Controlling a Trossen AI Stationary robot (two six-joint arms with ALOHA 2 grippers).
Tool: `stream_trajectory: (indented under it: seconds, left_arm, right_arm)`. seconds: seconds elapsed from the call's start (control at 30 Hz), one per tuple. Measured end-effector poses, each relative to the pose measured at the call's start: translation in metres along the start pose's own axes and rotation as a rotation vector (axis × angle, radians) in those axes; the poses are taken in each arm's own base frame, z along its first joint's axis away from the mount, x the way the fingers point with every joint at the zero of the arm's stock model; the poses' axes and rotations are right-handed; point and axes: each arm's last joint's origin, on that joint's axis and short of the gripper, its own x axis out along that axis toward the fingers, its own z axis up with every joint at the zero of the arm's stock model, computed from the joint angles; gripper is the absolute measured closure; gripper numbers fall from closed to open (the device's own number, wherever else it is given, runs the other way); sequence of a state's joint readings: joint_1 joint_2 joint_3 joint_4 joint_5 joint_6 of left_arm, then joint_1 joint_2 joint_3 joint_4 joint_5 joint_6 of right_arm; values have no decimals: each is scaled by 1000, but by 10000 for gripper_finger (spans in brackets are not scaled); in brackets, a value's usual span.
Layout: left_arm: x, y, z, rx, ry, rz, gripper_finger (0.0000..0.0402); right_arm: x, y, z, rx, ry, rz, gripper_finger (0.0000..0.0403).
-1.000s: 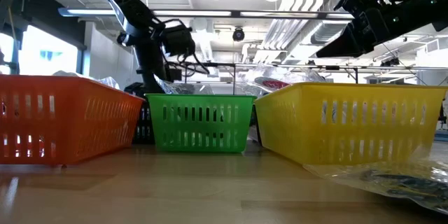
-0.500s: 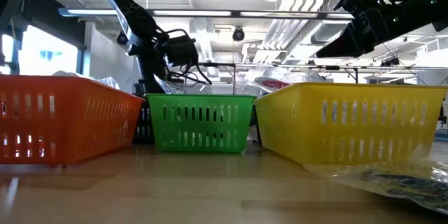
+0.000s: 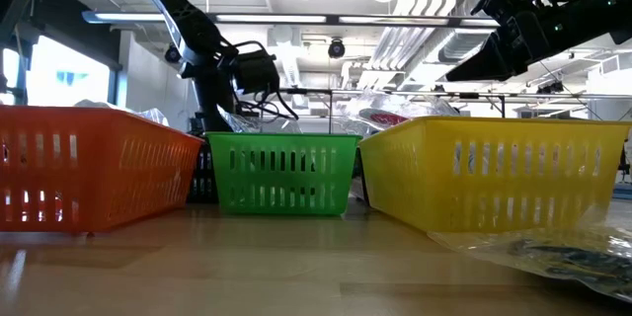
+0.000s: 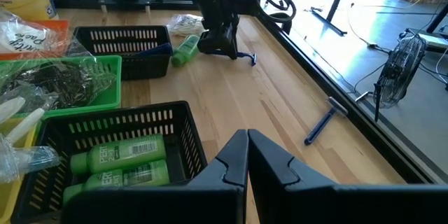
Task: Pick & Place Travel size toiletries
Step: Put the left blue razor into the left black bin
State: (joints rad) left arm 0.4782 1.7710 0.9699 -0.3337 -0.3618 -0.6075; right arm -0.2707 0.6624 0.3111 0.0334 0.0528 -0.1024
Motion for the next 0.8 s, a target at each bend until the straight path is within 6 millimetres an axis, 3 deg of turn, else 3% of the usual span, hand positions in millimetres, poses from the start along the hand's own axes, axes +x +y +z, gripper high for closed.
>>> stream_trajectory:
  seconds: [0.4, 0.8]
  left_arm:
    - [-16, 2, 6, 2, -16, -55, 370]
    - [-76, 11, 24, -4, -96, -304, 370]
  right_arm:
    - [0, 0, 0, 0, 0, 0, 401]
    - [0, 0, 0, 0, 0, 0, 401]
